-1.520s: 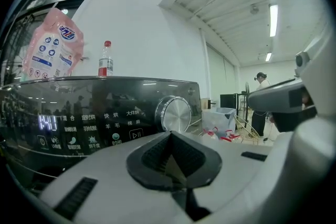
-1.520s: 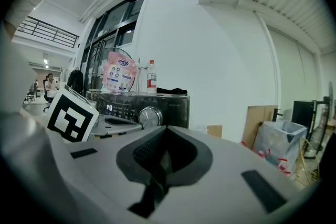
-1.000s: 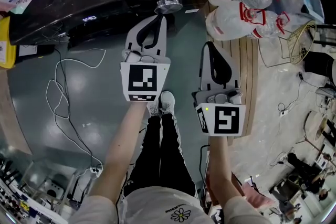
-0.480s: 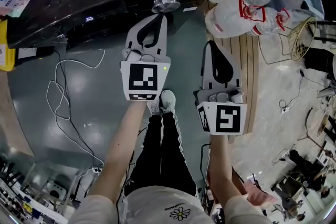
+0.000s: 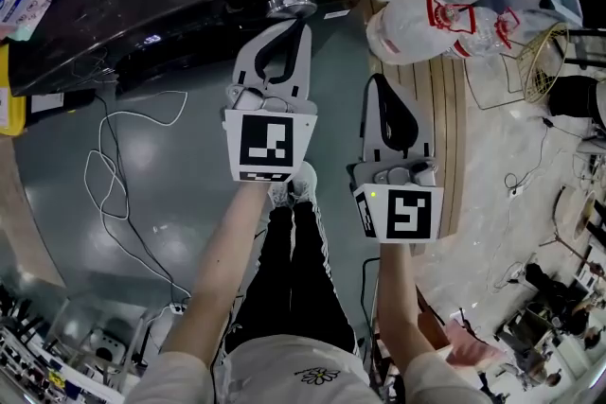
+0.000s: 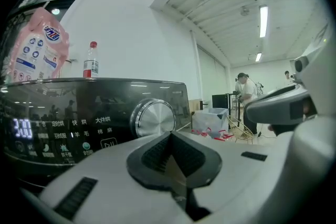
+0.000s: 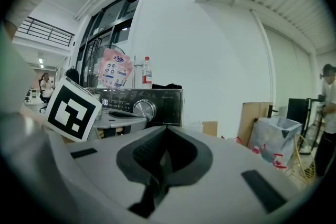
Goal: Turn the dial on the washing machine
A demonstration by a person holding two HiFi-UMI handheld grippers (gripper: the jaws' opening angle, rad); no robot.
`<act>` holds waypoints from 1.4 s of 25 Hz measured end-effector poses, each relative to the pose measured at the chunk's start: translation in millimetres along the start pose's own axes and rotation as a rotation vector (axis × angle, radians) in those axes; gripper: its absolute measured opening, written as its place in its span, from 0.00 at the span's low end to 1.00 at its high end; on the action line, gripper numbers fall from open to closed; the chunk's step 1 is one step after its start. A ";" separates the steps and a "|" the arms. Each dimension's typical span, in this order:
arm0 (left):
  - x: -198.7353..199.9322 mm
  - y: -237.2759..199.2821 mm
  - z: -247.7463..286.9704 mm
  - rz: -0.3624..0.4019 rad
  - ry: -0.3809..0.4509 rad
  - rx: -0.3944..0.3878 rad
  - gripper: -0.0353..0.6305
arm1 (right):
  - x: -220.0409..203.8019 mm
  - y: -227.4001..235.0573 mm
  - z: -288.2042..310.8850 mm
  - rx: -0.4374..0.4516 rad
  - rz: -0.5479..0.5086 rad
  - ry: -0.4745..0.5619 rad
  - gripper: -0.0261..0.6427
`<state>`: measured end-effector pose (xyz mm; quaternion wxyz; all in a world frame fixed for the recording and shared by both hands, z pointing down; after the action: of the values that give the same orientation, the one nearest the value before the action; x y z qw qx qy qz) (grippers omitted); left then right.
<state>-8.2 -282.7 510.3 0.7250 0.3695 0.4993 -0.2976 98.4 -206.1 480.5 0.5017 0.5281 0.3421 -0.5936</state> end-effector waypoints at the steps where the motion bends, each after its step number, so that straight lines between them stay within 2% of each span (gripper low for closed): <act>1: -0.1 -0.1 -0.3 -0.007 0.000 0.002 0.05 | -0.1 0.3 -0.6 -0.001 0.000 -0.001 0.04; 22: 12.9 5.1 7.4 -0.010 0.019 -0.010 0.05 | 9.1 7.4 0.9 -0.012 -0.007 0.009 0.04; 27: 12.8 7.7 4.3 -0.040 0.005 -0.020 0.05 | 12.8 2.7 -1.8 0.002 -0.011 0.006 0.04; 31: 28.8 6.8 -9.1 -0.040 0.014 -0.011 0.05 | 28.6 -5.5 -6.3 0.020 -0.024 0.012 0.04; 35: 64.7 -4.3 -33.4 -0.038 0.040 0.022 0.05 | 65.8 -17.6 -15.5 0.045 -0.051 0.046 0.04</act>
<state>-7.5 -261.4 440.7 0.7049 0.3738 0.5174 -0.3093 90.0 -202.4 411.2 0.4666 0.5439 0.3535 -0.6013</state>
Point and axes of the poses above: the fingertips, and each gripper's own axes: z forward along the fingers, y to its right, x out of its top, the point moved 3 cm from there along -z, backward along the fingers, and after that the axes turned 11 degrees about z, right-handed, at the moved point
